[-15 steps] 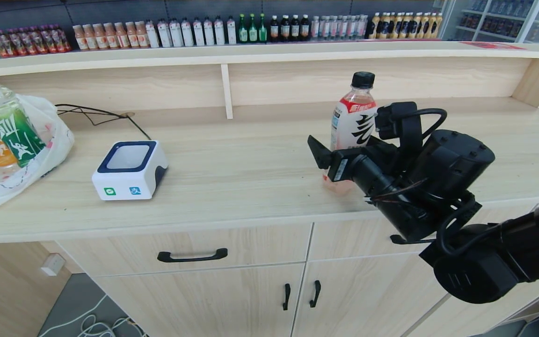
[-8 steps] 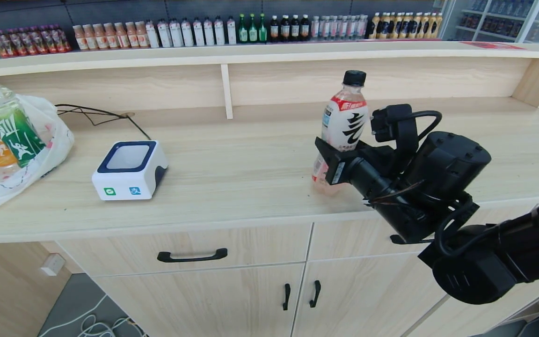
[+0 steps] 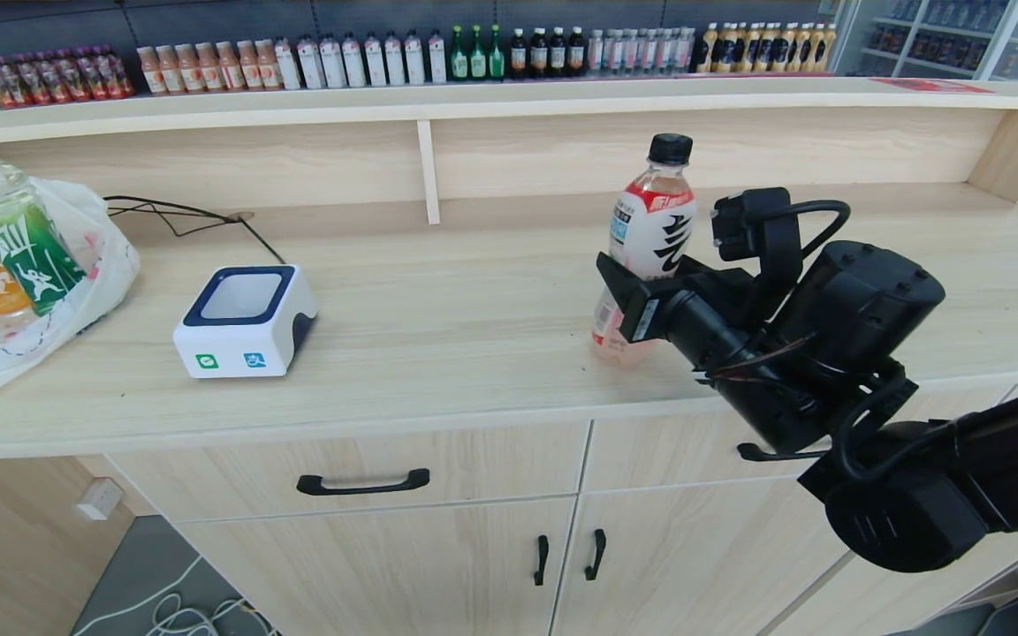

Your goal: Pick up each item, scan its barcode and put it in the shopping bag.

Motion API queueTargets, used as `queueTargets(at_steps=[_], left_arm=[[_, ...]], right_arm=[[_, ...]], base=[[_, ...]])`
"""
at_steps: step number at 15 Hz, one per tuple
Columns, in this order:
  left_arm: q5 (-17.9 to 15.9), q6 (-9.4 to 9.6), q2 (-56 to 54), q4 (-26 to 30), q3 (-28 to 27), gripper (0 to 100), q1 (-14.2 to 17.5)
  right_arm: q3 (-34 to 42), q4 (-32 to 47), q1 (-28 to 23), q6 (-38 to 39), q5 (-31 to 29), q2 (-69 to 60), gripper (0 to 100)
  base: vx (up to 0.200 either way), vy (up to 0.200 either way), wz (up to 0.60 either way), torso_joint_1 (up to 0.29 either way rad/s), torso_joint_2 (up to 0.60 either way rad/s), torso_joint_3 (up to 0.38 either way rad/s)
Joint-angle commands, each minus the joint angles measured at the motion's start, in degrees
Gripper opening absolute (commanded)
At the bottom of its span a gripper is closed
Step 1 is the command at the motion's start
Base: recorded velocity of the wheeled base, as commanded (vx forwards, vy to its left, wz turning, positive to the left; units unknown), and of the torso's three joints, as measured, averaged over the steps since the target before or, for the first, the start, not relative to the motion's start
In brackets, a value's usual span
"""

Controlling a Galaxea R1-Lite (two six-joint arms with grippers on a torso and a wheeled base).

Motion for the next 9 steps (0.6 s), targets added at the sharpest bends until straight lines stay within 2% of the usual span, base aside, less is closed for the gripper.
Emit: queueTargets(at_steps=[1, 9], left_arm=[[0.02, 0.00, -0.02, 0.00, 0.00, 100, 0.00], [0.02, 0.00, -0.02, 0.00, 0.00, 100, 0.00]], right_arm=[[-0.06, -0.19, 0.02, -0.06, 0.12, -0.60, 0], [0.37, 0.34, 0.02, -0.23, 0.47, -4.11, 0]], base=[[0.000, 0.000, 0.00, 0.000, 0.00, 0.000], [0.000, 0.000, 0.00, 0.000, 0.00, 0.000]])
